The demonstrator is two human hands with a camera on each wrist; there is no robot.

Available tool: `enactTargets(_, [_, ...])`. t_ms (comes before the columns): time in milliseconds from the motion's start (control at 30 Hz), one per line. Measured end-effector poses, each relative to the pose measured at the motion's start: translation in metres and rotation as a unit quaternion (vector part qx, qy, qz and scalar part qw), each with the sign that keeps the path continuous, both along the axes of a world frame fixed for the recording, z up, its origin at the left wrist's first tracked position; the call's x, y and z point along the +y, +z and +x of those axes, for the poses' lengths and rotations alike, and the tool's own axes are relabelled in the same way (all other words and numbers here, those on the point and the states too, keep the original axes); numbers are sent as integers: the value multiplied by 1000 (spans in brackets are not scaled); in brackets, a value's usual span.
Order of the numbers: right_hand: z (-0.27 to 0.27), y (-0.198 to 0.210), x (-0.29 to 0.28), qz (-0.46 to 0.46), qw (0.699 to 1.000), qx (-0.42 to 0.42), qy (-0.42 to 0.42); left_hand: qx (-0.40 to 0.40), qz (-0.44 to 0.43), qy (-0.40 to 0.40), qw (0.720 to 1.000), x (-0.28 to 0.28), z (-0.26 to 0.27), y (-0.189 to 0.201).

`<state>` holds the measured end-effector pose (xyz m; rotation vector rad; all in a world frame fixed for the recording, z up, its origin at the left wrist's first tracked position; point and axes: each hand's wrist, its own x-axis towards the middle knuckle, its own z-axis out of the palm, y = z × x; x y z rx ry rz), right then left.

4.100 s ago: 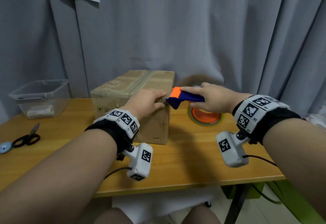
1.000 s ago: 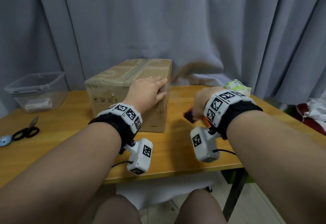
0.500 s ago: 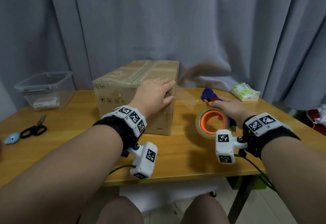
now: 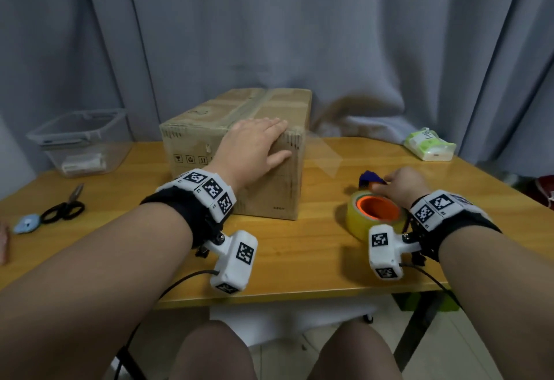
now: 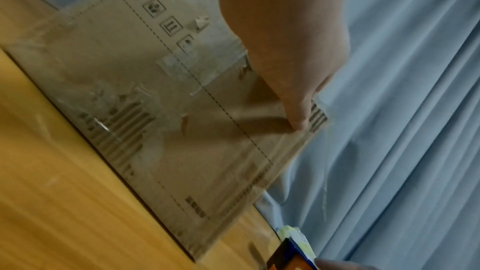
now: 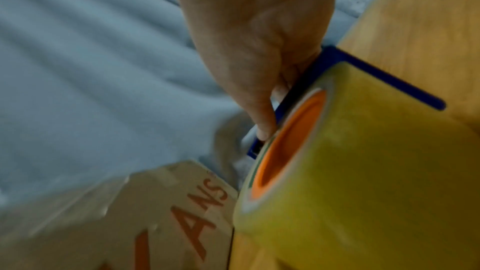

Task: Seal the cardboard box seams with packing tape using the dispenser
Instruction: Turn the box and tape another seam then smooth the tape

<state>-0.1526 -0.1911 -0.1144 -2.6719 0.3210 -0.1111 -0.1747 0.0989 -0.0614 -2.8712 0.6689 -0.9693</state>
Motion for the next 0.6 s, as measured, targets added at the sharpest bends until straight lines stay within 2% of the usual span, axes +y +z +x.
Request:
enactTargets(67, [1,8,17,-14,998,-62,-7,4,-2,12,1000,13,0,2])
enactTargets(100, [2,14,30,4,991,-133,8,4,0,19,1000,19,0,3])
enactTargets(167, [-1,30,67,32,947,-310,77,4,6,37,999,32,0,5])
enactTargets(233, [-11,52,113,30,903,-393,173,9,1,59,998,48,0,6])
enactTargets(300, [-21,68,155,-68,890,-371,258,11,-11,81,997,69,0,6])
enactTargets(367, [-25,74,185,-195,878,-322,295,14,-25,106,994,93,-1,7])
enactTargets(400, [-24,73,194,-228,873,-311,299,20,-33,125,991,106,-1,9])
enactTargets(500, [-14,68,206,-248,869,-304,302,83,-62,182,978,140,1,12])
enactTargets(600, [-9,66,202,-251,864,-311,305,155,-157,128,967,151,0,13])
